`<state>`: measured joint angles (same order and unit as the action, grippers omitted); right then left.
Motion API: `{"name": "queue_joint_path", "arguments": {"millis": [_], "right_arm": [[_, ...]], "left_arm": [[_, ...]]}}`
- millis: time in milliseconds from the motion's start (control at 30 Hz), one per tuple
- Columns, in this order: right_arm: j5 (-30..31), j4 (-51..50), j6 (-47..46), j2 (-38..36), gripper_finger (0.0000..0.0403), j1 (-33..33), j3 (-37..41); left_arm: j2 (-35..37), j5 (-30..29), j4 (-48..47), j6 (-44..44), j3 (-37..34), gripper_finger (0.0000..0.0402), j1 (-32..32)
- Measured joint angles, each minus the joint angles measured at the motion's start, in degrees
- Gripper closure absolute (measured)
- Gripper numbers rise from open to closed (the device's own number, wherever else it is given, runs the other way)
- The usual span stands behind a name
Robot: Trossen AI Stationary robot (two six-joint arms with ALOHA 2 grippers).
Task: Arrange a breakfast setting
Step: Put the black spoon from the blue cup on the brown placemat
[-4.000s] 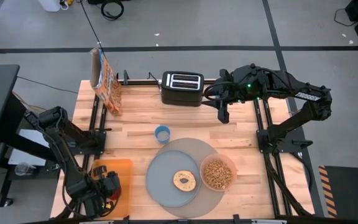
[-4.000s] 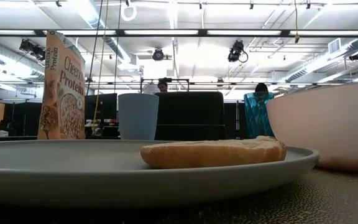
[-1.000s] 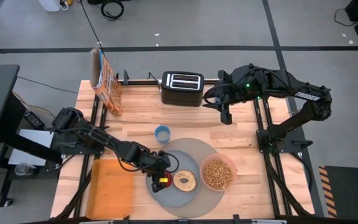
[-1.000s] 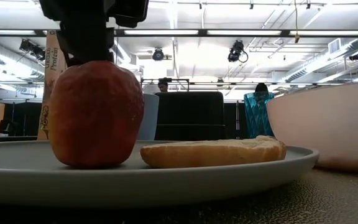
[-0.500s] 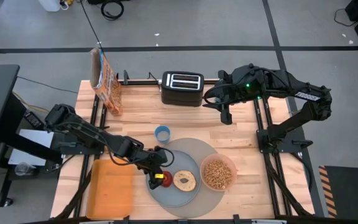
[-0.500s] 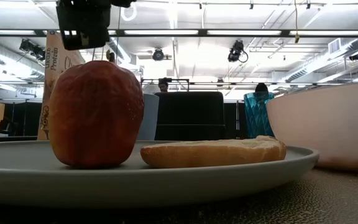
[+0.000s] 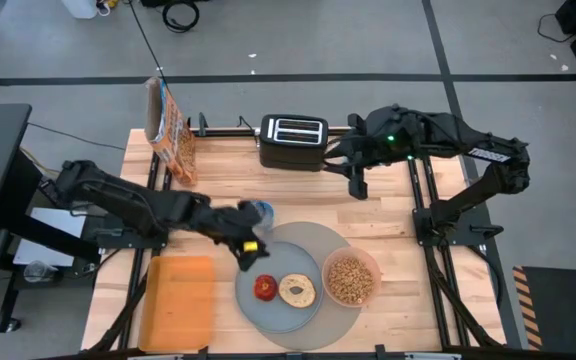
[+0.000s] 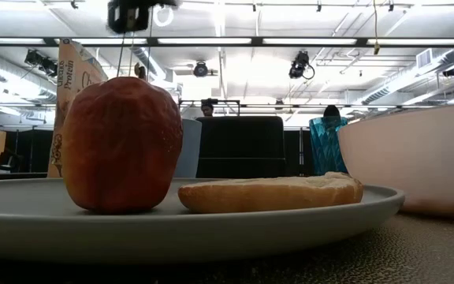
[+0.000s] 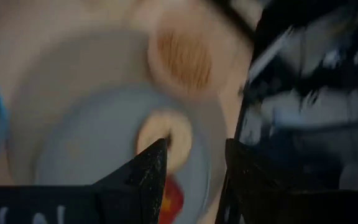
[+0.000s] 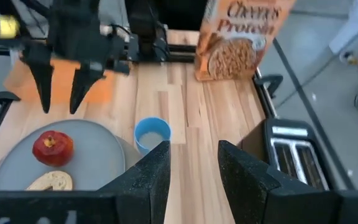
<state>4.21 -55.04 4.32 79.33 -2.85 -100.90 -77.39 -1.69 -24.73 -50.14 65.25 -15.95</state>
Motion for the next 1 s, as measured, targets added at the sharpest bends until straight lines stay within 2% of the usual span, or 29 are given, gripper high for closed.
{"name": "queue_joint_path", "arguments": {"millis": [167, 367, 767, 1000], "right_arm": [[-1.13, -3.48, -3.73, 3.64, 0.0264, -3.81, 0.0], [-1.11, -6.7, -5.21, 7.39, 0.0264, -7.61, 0.0], [-1.07, -13.88, -17.18, 8.51, 0.0264, -16.94, -1.15], [-2.14, -15.9, -10.26, 9.77, 0.0264, -25.42, -3.93]], "left_arm": [[6.74, -6.47, 3.28, 6.15, 0.0, 0.023, 1.69], [13.87, -9.92, 2.86, 12.01, 0.02, 0.023, 1.72], [21.16, -10.3, 1.69, 27.12, 0.04, 0.023, 3.44], [21.73, -7.27, 1.93, 33.92, 0.04, 0.023, 11.89]]}}
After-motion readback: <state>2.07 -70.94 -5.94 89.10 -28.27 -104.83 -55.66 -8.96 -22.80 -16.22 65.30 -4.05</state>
